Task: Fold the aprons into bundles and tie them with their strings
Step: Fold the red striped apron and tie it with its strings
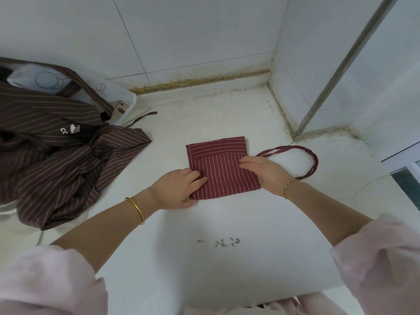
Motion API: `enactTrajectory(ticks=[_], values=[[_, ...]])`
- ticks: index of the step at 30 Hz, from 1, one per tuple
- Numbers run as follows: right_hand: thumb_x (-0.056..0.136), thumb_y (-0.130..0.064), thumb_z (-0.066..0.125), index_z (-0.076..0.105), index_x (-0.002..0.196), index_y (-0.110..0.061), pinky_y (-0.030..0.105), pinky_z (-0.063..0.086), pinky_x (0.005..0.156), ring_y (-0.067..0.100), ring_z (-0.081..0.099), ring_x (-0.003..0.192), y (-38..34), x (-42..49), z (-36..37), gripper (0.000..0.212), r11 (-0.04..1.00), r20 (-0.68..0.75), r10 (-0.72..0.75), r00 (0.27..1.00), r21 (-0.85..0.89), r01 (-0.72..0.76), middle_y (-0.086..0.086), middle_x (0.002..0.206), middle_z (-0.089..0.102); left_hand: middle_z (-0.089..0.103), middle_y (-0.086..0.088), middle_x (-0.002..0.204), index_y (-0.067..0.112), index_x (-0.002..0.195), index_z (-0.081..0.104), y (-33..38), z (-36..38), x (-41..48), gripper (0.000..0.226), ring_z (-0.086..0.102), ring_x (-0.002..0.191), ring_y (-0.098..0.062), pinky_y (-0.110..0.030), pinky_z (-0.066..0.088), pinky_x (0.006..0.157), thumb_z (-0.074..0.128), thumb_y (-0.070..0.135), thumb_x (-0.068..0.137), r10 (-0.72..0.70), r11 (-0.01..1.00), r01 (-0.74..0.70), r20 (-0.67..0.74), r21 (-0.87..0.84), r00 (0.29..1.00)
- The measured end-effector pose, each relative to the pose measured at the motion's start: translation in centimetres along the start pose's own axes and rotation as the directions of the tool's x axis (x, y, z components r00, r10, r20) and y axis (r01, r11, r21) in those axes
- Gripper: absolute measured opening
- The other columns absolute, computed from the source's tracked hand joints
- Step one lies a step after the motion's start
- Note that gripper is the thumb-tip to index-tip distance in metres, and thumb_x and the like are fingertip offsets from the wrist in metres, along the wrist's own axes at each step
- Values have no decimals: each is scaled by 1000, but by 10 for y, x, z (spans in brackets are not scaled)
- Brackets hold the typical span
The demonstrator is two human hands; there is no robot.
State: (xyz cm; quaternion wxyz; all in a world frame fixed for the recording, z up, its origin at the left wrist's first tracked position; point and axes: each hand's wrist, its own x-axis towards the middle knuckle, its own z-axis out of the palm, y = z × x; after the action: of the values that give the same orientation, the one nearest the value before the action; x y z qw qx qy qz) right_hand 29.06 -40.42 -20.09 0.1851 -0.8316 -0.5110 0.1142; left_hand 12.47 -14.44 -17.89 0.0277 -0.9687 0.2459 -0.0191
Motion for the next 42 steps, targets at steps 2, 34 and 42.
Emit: enactTrajectory(ticks=[2,34,42], values=[[81,22,48,58,125,-3,27,31,111,29,47,126,0,0,-4,52,994,28,49,998,96,-52,14,137,49,66,-5,93,8,110,68,-4,-5,2,51,61,83,-22,-30,53,69,40,41,82,-23,999,22,-2,-49,1000],[98,-23,45,45,106,-3,31,36,64,30,57,87,-53,26,5,22,806,-70,590,804,-18,-592,15,97,61,60,-12,99,7,117,29,14,-33,46,62,65,83,-27,-39,57,70,64,47,84,-636,54,919,696,-390,333],[97,-24,47,44,104,-4,31,34,62,24,51,76,-62,5,7,21,846,-21,532,847,-18,-532,13,92,61,40,-15,131,6,135,36,30,-45,111,71,41,120,-31,-37,40,95,63,47,83,-444,640,711,615,-292,652]])
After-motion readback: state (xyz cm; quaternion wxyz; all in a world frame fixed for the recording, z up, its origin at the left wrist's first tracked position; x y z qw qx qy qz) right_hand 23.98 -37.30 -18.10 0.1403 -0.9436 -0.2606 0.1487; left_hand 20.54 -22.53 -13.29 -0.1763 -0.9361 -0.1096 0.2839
